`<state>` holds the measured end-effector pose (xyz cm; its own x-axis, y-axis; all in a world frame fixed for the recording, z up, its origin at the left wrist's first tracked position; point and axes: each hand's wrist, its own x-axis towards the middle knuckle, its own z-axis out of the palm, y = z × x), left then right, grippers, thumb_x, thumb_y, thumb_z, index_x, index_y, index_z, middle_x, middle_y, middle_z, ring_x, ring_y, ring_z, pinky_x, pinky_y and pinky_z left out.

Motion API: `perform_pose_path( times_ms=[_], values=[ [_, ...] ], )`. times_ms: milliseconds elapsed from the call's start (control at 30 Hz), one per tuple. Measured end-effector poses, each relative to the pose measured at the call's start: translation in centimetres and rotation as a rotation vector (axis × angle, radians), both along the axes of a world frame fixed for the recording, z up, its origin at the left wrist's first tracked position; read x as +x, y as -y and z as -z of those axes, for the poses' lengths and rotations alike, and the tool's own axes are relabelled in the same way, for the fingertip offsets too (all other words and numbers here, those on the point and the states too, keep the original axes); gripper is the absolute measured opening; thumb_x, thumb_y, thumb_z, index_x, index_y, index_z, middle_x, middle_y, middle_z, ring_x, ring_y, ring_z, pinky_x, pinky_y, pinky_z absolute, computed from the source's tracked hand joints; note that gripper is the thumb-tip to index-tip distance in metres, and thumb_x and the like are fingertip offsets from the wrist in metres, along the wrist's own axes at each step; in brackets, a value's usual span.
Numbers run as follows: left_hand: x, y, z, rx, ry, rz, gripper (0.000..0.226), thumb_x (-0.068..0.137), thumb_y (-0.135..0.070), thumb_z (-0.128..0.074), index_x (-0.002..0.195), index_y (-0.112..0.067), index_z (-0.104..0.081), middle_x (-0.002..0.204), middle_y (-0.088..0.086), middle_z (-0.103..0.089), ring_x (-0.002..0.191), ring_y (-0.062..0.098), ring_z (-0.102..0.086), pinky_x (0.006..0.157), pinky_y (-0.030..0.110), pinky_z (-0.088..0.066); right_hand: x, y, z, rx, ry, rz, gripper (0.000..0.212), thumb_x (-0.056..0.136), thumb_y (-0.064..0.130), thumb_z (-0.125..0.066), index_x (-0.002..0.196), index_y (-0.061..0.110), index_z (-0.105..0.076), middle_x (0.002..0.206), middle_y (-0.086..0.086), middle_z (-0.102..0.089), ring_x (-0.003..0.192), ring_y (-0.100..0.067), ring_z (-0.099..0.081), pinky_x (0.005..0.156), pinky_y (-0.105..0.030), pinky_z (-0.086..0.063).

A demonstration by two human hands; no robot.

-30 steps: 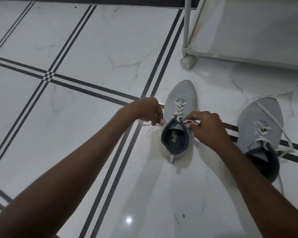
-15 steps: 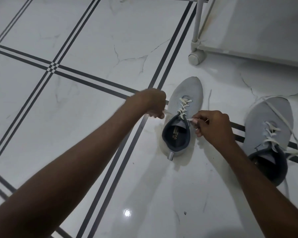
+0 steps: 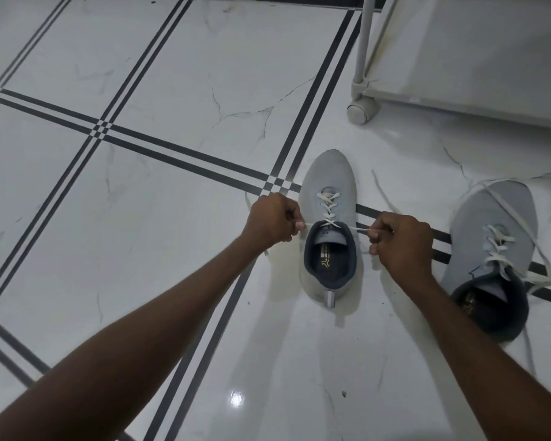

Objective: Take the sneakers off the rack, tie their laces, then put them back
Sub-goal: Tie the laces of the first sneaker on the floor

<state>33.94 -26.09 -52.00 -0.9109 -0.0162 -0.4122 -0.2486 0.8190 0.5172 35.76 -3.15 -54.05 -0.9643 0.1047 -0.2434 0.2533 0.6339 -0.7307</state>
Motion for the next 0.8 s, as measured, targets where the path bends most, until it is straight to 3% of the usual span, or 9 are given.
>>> perform_pose_path(
  times_ms=[100,167,267,367,433,500,633,700,800],
  values=[
    [0.3,0.0,-0.2,-0.059,-0.085,0.082,0.006,0.079,-0.023,-0.079,0.083,-0.018,-0.079,0.079,-0.001,-0.078,0.073,0.014,-0.072,0.079,0.035,-0.058,0.3,-0.2,0.1,-0.032,0.003,-0.023,0.023,0.082,-0.003,-0.066,0.065,0.012,-0.068,0.058,-0.011,-0.069,0.045,-0.014,-0.066,0.041,-0.015,-0.046],
    [0.8,0.0,-0.6,-0.195,-0.219,0.083,0.022,0.083,-0.034,-0.074,0.098,-0.02,-0.079,0.099,0.0,-0.078,0.093,0.018,-0.07,0.085,0.035,-0.054,0.5,-0.3,0.0,-0.023,-0.035,0.009,0.007,0.087,0.012,-0.07,0.081,0.014,-0.073,0.069,-0.008,-0.073,0.053,-0.016,-0.069,0.051,-0.026,-0.056],
    [1.7,-0.3,-1.2,-0.373,-0.149,-0.096,0.052,0.092,-0.053,-0.054,0.082,-0.006,-0.074,0.079,0.007,-0.075,0.079,0.026,-0.07,0.074,0.033,-0.053,1.6,0.4,-0.8,0.197,-0.186,0.161,0.02,0.091,0.03,-0.064,0.084,0.011,-0.067,0.079,-0.007,-0.068,0.07,-0.027,-0.061,0.063,-0.032,-0.044],
    [2.4,-1.4,-0.9,0.009,0.262,-0.328,0.076,0.092,-0.065,-0.042,0.075,0.001,-0.075,0.062,0.008,-0.073,0.054,0.018,-0.067,0.066,0.027,-0.056,1.7,2.1,-0.9,0.056,0.188,0.287,0.047,0.094,0.043,-0.053,0.068,0.008,-0.069,0.067,-0.007,-0.067,0.062,-0.027,-0.059,0.061,-0.031,-0.042],
    [1.9,-1.9,-0.5,0.309,0.279,-0.61,0.063,0.09,-0.056,-0.057,0.084,0.005,-0.072,0.068,0.014,-0.072,0.053,0.021,-0.065,0.057,0.028,-0.058,0.5,2.9,-0.9,-0.309,0.444,0.392,0.048,0.093,0.042,-0.052,0.066,0.007,-0.069,0.059,-0.005,-0.068,0.049,-0.019,-0.056,0.052,-0.028,-0.045],
    [0.7,-2.3,-0.4,0.427,0.196,-0.748,0.043,0.085,-0.037,-0.072,0.091,0.005,-0.069,0.077,0.019,-0.071,0.056,0.021,-0.065,0.06,0.03,-0.06,-1.5,3.1,-1.3,-0.614,0.545,0.519,0.032,0.096,0.026,-0.055,0.071,0.007,-0.063,0.047,-0.002,-0.06,0.037,-0.012,-0.047,0.042,-0.023,-0.042],
    [-0.7,-4.0,-1.5,0.535,0.154,-0.711,0.007,0.08,0.0,-0.072,0.085,-0.004,-0.07,0.086,0.019,-0.072,0.069,0.023,-0.065,0.073,0.035,-0.06,-3.8,3.1,-3.3,-0.728,0.485,0.434,0.016,0.095,0.01,-0.056,0.083,0.007,-0.067,0.079,-0.01,-0.071,0.065,-0.017,-0.067,0.063,-0.024,-0.055],
    [-1.3,-4.7,-2.1,0.645,0.105,-0.706,0.019,0.081,0.009,-0.064,0.094,-0.006,-0.066,0.096,0.023,-0.073,0.076,0.026,-0.068,0.076,0.039,-0.061,-4.6,3.1,-4.6,-0.669,0.384,0.324,0.02,0.096,0.011,-0.054,0.088,0.005,-0.071,0.087,-0.012,-0.074,0.074,-0.021,-0.071,0.071,-0.029,-0.059],
    [-2.5,-5.6,-3.8,0.861,0.086,-0.655,0.03,0.089,0.01,-0.055,0.117,-0.003,-0.054,0.094,0.019,-0.072,0.068,0.021,-0.069,0.065,0.031,-0.06,-6.0,2.7,-6.7,-0.583,0.178,0.127,0.023,0.098,0.013,-0.054,0.085,0.007,-0.073,0.084,-0.01,-0.076,0.079,-0.022,-0.075,0.075,-0.034,-0.061]
  ],
)
